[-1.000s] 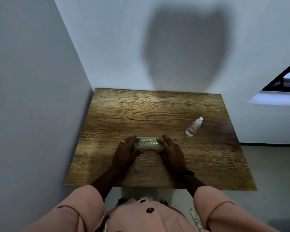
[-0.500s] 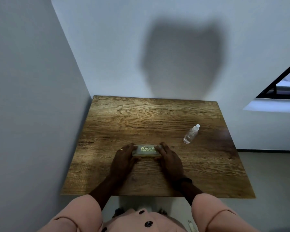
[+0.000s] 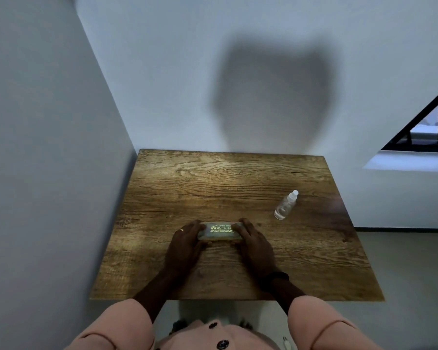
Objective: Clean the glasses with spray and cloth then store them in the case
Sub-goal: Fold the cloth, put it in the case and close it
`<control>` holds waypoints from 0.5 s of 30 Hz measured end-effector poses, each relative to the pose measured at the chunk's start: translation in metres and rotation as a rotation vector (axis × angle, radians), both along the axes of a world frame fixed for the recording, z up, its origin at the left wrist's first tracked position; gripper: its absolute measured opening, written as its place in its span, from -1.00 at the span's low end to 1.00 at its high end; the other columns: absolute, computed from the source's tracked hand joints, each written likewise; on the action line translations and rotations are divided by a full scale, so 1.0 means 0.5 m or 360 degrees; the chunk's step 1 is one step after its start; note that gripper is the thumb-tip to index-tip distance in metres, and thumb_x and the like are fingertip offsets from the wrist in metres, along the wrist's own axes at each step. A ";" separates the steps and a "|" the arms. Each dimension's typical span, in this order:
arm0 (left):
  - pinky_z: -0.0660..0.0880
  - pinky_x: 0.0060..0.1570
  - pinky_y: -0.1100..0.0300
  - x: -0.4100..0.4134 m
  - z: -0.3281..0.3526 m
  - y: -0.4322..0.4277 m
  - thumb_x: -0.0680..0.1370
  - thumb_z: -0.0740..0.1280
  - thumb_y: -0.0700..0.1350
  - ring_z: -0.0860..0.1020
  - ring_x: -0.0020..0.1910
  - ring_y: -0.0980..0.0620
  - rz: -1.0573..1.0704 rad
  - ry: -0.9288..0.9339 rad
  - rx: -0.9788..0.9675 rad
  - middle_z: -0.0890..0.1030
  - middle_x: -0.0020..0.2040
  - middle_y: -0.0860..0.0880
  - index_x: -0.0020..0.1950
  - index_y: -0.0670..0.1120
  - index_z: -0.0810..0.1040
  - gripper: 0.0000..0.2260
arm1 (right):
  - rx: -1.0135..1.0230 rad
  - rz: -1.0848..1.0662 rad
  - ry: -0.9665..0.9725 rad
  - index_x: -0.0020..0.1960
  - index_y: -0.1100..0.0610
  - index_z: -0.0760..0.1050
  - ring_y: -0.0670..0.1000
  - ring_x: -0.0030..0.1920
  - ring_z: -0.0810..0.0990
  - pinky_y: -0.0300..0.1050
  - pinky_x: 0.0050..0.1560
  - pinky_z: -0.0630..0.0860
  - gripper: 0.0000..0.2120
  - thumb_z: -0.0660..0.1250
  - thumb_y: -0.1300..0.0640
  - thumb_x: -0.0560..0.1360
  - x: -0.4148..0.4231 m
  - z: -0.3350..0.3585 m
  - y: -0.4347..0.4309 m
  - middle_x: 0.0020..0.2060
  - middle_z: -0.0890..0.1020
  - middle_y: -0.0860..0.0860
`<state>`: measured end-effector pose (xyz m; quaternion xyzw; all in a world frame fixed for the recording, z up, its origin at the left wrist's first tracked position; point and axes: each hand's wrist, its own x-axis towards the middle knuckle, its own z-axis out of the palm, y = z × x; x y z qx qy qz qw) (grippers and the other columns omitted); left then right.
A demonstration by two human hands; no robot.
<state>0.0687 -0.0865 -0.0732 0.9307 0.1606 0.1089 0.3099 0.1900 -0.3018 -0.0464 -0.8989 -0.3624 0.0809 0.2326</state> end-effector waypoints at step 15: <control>0.51 0.24 0.07 0.006 0.026 -0.012 0.60 0.24 0.21 0.58 0.24 -0.07 0.0025 -0.0109 0.0019 0.61 0.31 -0.12 0.37 -0.09 0.53 -0.51 | 0.0682 -0.0965 -0.0483 0.46 0.24 0.28 0.21 0.41 0.30 0.10 0.37 0.26 -0.19 0.57 0.05 0.34 0.046 0.095 -0.090 0.40 0.34 0.25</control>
